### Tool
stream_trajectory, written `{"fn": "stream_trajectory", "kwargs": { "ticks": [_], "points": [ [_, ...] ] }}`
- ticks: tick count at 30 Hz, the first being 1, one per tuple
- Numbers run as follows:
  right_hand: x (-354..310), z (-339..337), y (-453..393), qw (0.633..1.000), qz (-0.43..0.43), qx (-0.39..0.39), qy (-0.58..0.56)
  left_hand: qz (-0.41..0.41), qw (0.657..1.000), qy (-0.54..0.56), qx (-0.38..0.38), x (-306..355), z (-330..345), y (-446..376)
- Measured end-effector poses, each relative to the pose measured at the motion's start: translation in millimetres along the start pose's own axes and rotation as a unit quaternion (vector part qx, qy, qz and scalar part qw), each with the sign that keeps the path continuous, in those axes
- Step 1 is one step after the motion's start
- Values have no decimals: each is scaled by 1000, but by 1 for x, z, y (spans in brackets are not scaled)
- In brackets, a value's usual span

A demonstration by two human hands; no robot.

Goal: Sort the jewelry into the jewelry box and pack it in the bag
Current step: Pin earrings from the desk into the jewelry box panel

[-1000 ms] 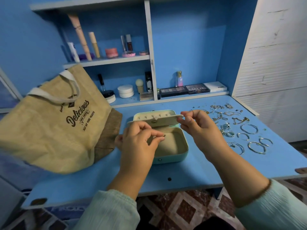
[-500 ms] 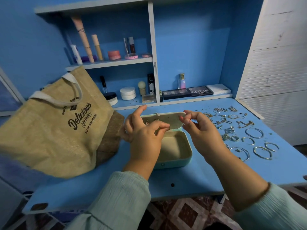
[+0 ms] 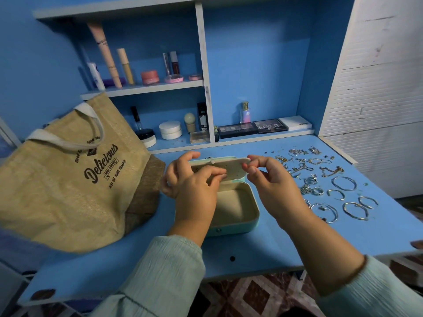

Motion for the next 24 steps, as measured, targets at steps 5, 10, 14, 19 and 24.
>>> {"fn": "stream_trajectory", "kwargs": {
  "ticks": [5, 10, 14, 19, 24],
  "points": [
    [0, 0, 0, 1000, 4, -1, 0, -1, 1000, -7, 4, 1, -2, 0],
    [-1, -1, 3, 1000, 3, 2, 0, 7, 1000, -13, 6, 6, -1, -3],
    [0, -2, 3, 1000, 3, 1, -1, -1, 1000, -7, 15, 5, 1, -2],
    [-1, -5, 1, 1000, 7, 8, 11, 62, 996, -37, 58, 10, -1, 0],
    [-2, -9, -3, 999, 13, 18, 26, 99, 990, -45, 94, 15, -5, 2]
  ]
}}
Point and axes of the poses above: each hand's wrist, its own y-axis away from the middle knuckle, its own z-axis out of the palm, x = y × z, the point moved 6 cm from there along -y, towards the middle knuckle, and after that the axes turned 6 degrees about x, right-handed, at the moved point
